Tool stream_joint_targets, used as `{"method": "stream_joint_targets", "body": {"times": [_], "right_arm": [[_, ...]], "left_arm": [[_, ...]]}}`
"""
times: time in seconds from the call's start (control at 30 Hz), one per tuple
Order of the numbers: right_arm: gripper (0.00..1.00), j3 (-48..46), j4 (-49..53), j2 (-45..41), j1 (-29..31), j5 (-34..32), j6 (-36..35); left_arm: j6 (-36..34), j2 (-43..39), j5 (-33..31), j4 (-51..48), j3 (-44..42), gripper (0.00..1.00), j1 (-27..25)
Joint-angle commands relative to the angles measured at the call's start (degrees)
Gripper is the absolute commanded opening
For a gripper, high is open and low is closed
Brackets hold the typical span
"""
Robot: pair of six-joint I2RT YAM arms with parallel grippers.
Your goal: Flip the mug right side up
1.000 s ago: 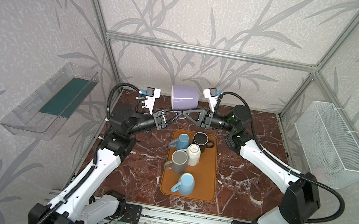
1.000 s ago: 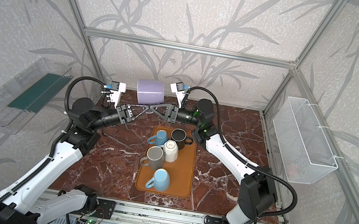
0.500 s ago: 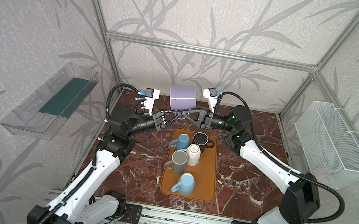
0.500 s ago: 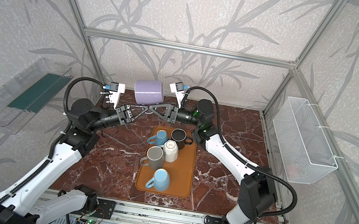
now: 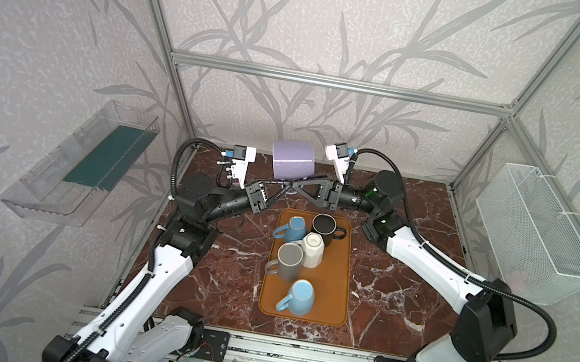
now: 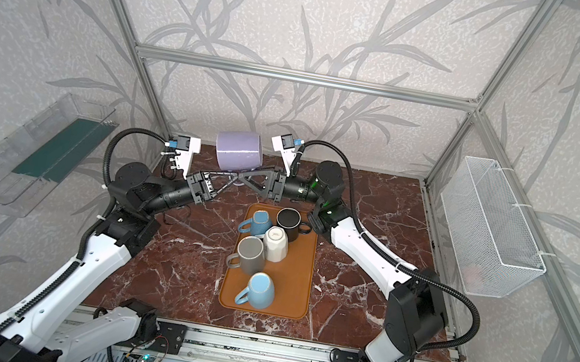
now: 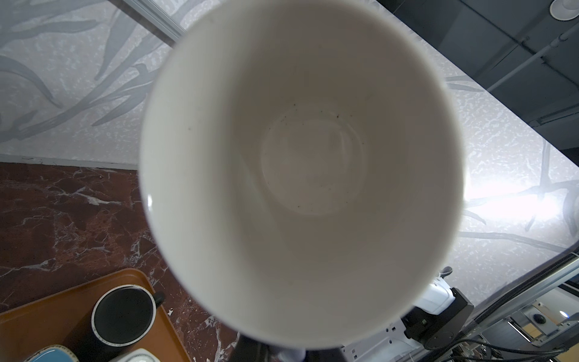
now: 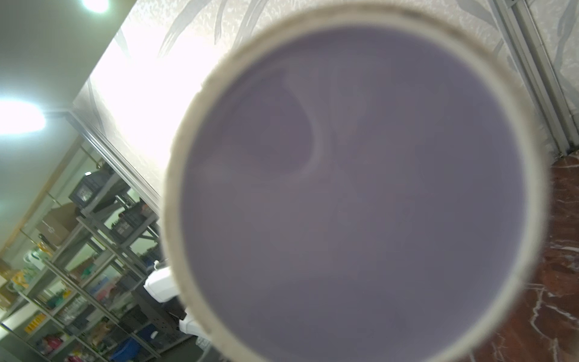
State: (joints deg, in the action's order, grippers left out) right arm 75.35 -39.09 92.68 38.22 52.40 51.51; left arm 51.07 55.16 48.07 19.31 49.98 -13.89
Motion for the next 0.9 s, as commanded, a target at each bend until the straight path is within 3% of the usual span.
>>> {"method": "stream_joint_targets", "body": {"times": [0.0,0.37,0.87], "right_arm": [[0.42,0.42,-3.98,-0.89,0.37,-1.07,-1.11],[0.55,-0.91,1.59,-1.19,0.37,-3.22,-2.61],[0.58,-1.63,6.25,-0.23,-0.07,-6.1,-4.37]], "left_arm": [[0.54,-1.64,-0.67,2.59,-0.8,0.0,-0.38],[0.85,-2.27,-2.39,1.67,-0.69,0.0,-0.41],[0.09,-3.2,-3.83,0.03,-0.76,0.0,-0.4]]}}
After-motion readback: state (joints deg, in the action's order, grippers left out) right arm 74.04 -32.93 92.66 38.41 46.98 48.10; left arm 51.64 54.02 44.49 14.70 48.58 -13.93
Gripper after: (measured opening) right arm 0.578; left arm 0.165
